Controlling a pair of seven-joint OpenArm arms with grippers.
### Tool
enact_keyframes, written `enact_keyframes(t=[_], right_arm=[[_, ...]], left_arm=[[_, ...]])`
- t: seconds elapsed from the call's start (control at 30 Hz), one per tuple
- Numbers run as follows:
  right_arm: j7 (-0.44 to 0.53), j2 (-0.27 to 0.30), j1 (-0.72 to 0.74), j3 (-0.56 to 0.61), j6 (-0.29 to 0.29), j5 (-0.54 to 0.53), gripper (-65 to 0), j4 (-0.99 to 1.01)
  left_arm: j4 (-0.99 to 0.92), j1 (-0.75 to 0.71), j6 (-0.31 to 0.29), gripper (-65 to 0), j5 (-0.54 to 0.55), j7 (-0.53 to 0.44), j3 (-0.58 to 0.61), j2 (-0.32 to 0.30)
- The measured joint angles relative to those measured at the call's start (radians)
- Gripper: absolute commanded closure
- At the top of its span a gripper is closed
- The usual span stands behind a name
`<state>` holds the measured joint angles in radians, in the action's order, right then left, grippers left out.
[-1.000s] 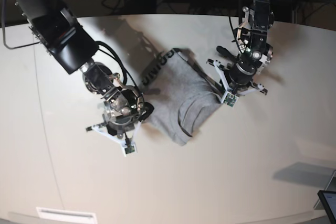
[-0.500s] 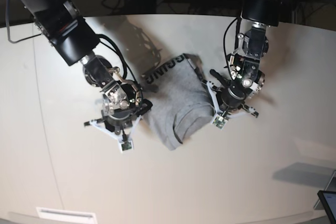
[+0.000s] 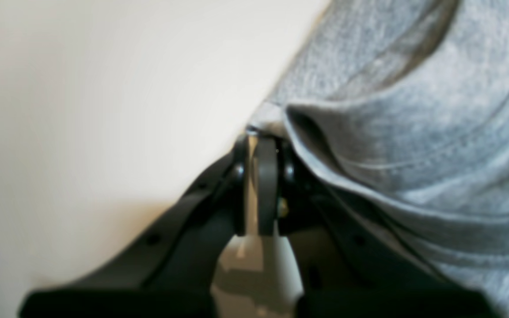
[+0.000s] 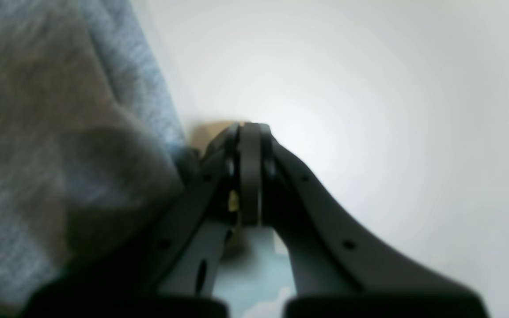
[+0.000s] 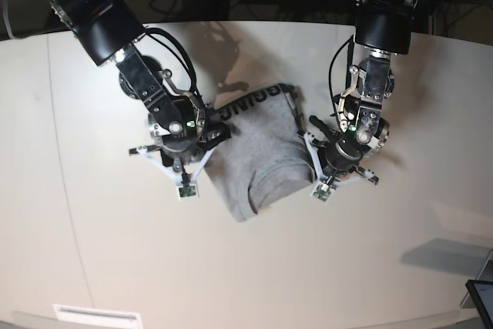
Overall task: Fold the T-shirt properly
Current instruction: 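Press both grippers along the shirt's sides to straighten the rectangle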
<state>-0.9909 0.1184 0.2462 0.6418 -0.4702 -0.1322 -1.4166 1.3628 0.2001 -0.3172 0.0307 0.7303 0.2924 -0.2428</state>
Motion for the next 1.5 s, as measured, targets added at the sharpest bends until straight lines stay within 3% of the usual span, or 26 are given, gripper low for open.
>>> enact_keyframes(t=[0.2,0.47,0.67,1.07,1.2,1.43,1.5], right_arm=[[-0.029,0.003,-0.040,-0.007,0.000,0.000,0.0,-0.059],[-0.014,0.000,-0.095,-0.021,-0.001,0.008,0.0,-0.105],[-0.033,-0.003,-0.150,-0.071,-0.001,0.000,0.0,-0.165],[-0.111,-0.003,-0.188,-0.072,0.000,-0.022,0.0,-0.243],[-0.119,0.003,-0.183,-0.072,0.000,-0.023,0.0,-0.243],[-0.119,0.035,-0.138,-0.066,0.001,-0.026,0.0,-0.243],[-0.115,0.058,-0.129,-0.095,-0.059,-0.029,0.0,-0.244]], left_arm=[[-0.065,0.051,0.003,-3.5,-0.001,-0.011,0.004,0.027],[-0.110,0.127,0.004,-3.5,-0.004,0.006,0.127,0.043],[-0.149,0.158,0.004,-3.5,-0.004,0.003,0.132,0.076],[-0.147,0.213,0.003,-3.5,-0.004,0.007,0.133,0.073],[-0.097,0.209,-0.001,-3.5,0.002,0.011,0.128,0.041],[0.047,0.191,-0.001,-3.5,0.002,0.064,0.098,-0.076],[0.121,0.140,0.003,-3.5,0.002,0.063,0.032,-0.091]])
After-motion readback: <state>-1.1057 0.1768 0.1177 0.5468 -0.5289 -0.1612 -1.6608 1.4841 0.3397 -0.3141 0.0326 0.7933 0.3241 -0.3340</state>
